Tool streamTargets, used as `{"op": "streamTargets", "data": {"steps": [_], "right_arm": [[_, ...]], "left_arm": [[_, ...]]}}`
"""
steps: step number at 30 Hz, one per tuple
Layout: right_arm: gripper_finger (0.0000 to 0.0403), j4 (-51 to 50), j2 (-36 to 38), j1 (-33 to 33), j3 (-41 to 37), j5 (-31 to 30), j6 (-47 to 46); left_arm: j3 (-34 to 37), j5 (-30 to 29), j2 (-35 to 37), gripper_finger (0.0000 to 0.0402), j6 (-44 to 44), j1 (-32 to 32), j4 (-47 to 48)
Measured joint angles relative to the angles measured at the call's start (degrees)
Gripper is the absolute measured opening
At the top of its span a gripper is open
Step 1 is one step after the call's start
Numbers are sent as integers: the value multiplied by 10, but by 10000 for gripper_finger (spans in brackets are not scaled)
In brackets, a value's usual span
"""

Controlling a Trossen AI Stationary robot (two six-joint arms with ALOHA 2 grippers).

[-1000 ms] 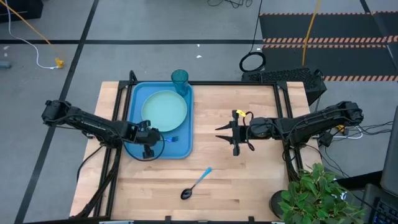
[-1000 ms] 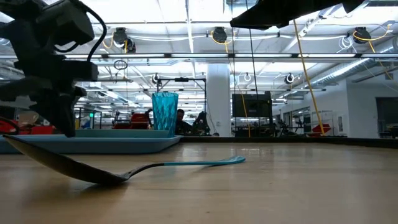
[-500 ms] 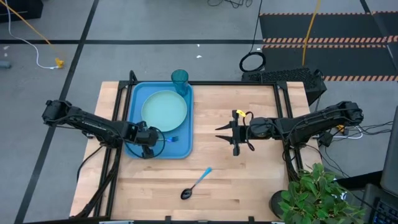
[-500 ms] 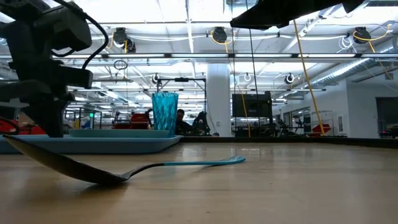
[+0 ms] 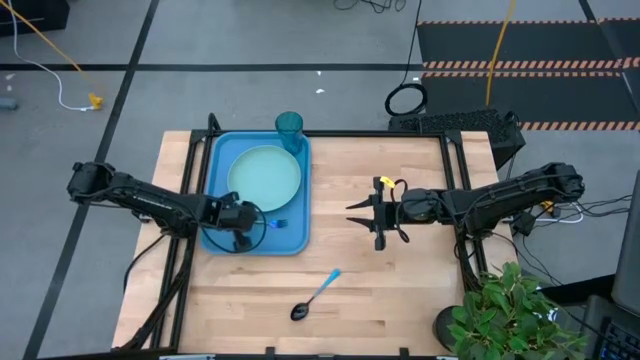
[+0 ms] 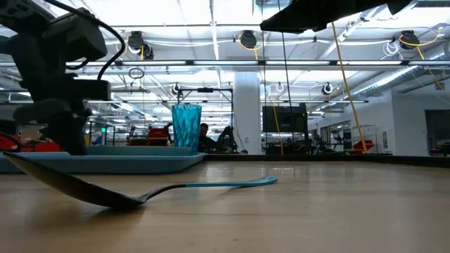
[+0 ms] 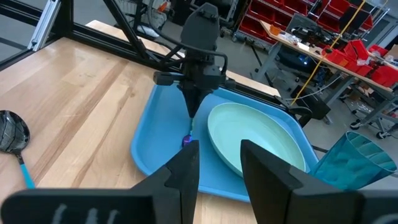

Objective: Pick and place plate/cup/fork/spoon on tray
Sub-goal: Put the blue fork on the blue tray to the bottom of the green plate, then put the blue spoon on the blue tray to the bottom of the blue fork

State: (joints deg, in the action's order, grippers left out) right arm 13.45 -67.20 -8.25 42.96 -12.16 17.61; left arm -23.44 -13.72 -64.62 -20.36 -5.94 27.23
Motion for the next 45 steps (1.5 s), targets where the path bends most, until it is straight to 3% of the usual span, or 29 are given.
{"op": "streamTargets", "data": {"steps": [11,24,32,39,45], "right_arm": [[112,0,0,0,0,0,0],[112,0,0,0,0,0,0],[112,0,0,0,0,0,1],[112,0,0,0,0,0,2],[112,-2,0,0,0,0,-15]], "left_arm": [[0,7,0,6,13,8,-35],[-2,8,-81,8,39,9,-116],[-6,8,-77,7,52,10,-115],[-51,6,-77,4,52,2,-77],[-124,6,-77,4,71,-41,-60]]}}
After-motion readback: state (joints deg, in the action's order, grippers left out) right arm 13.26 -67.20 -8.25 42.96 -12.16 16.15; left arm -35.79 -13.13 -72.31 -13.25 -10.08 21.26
